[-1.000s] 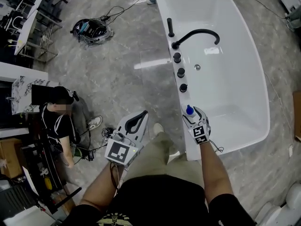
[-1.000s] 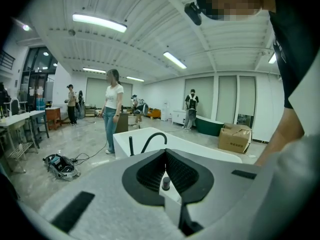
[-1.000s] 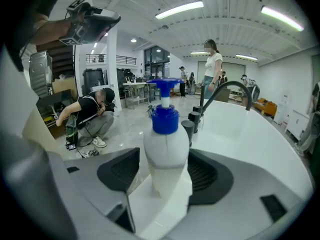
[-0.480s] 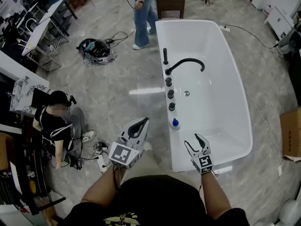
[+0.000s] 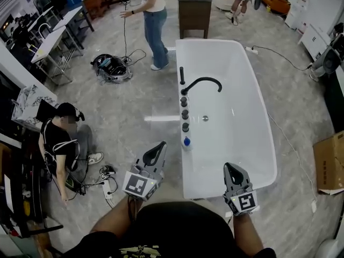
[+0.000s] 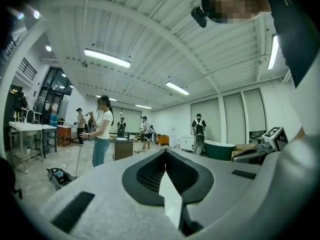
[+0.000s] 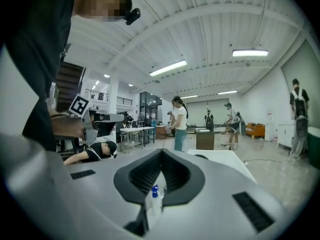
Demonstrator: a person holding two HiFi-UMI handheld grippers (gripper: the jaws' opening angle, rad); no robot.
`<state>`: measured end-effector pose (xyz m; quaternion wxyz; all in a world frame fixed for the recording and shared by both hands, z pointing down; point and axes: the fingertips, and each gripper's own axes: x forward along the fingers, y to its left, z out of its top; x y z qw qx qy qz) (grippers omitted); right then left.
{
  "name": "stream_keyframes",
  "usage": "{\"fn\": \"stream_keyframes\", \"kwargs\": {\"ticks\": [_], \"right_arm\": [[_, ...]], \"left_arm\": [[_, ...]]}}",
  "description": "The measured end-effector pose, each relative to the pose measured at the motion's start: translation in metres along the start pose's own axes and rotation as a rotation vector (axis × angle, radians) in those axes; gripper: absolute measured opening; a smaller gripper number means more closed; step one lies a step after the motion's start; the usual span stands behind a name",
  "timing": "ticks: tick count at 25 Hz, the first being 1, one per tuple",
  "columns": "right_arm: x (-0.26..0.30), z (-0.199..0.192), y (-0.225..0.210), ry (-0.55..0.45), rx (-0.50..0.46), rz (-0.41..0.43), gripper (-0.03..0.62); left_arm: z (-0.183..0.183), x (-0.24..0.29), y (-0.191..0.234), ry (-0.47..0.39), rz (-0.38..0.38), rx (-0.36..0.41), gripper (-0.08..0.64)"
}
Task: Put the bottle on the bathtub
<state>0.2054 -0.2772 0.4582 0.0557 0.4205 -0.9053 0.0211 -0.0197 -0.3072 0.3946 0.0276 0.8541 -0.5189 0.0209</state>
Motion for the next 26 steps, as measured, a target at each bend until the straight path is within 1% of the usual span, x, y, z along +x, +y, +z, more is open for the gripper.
{"fn": "stream_keyframes", "kwargs": {"ticks": [2,3,6,9,12,16,19,21,26], "right_arm": [[-0.015,0.006,-0.001,0.01,-0.069,0.011,0.011],[-0.022,0.007,-0.001,0.011,-0.081,0.018,0.011],[-0.04,0.009,-0.005,0.015,-0.083,0.04,0.011],[-0.05,0.007,-0.013,0.016,-0.083,0.067,0.011],[-0.046,0.0,-0.014,0.025,-0.061,0.092,0.011],[-0.038,0.001,-0.004,0.031,-0.001,0.114,0.011],[-0.031,0.005,0.003,0.021,0.005,0.139,0.011],[-0.016,0.008,0.001,0.021,0.016,0.142,0.011],[0.034,0.008,-0.004,0.033,0.026,0.143,0.011]], "left_arm": [[0.007,-0.004,-0.02,-0.013,-0.001,-0.001,0.009],[0.008,-0.006,-0.029,-0.015,-0.001,0.001,0.009],[0.015,-0.017,-0.052,-0.034,0.023,0.018,0.009],[0.025,-0.029,-0.06,-0.073,0.088,0.025,0.009],[0.025,-0.046,-0.055,-0.064,0.141,0.02,0.009],[0.016,-0.075,-0.044,-0.012,0.205,0.028,0.009],[0.018,-0.087,-0.032,0.006,0.256,0.02,0.009],[0.023,-0.083,-0.019,0.013,0.272,0.031,0.009],[0.026,-0.064,0.015,0.023,0.271,0.061,0.009]]}}
